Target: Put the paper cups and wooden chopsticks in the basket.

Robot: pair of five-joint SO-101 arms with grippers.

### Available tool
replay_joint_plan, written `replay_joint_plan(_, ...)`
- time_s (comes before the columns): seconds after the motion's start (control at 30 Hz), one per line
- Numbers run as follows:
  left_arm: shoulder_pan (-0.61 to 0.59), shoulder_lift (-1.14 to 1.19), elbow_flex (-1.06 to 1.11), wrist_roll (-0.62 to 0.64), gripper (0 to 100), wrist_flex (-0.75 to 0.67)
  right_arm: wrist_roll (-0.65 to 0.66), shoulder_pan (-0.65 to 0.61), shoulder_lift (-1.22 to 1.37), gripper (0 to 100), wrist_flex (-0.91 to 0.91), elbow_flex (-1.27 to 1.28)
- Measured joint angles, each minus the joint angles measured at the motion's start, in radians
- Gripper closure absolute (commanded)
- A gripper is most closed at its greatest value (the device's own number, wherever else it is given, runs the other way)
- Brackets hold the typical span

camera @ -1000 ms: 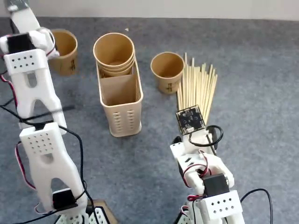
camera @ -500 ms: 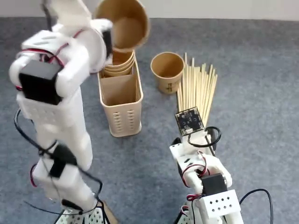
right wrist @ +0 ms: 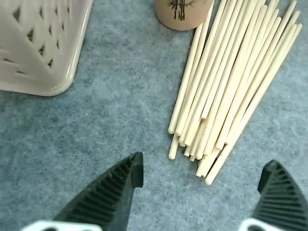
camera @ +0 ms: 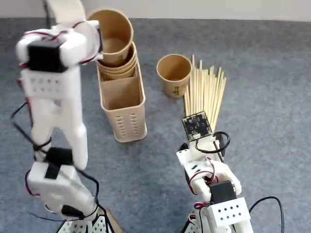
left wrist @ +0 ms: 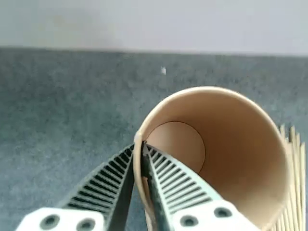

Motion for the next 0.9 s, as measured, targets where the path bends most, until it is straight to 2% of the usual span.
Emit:
replay_joint_plan(0.13, 0.0, 0.052, 0.006, -0.002, 96, 0.0, 0.0, 0.0, 0.0, 63.1, 0.0, 0.0)
replay_joint_plan(0.27, 0.0, 0.057, 0.006, -0.051, 78, 0.0, 0.0, 0.0, 0.0, 63.1, 0.0, 0.0)
replay_joint_plan(0.4, -0.005, 0.058, -0.021, -0.115, 68, 0.0, 0.0, 0.0, 0.0, 63.1, 0.0, 0.0)
replay_joint_plan(0.47, -0.008, 0.051, -0.08, -0.13, 67, 0.0, 0.0, 0.0, 0.0, 63.1, 0.0, 0.0)
replay_joint_plan(0.67, -0.028, -0.014, -0.25, -0.141, 74, 0.005, 0.0, 0.0, 0.0, 63.1, 0.0, 0.0)
replay_joint_plan(0.9, -0.041, 0.163, -0.066, -0.141, 74, 0.031, 0.0, 0.0, 0.0, 63.1, 0.0, 0.0)
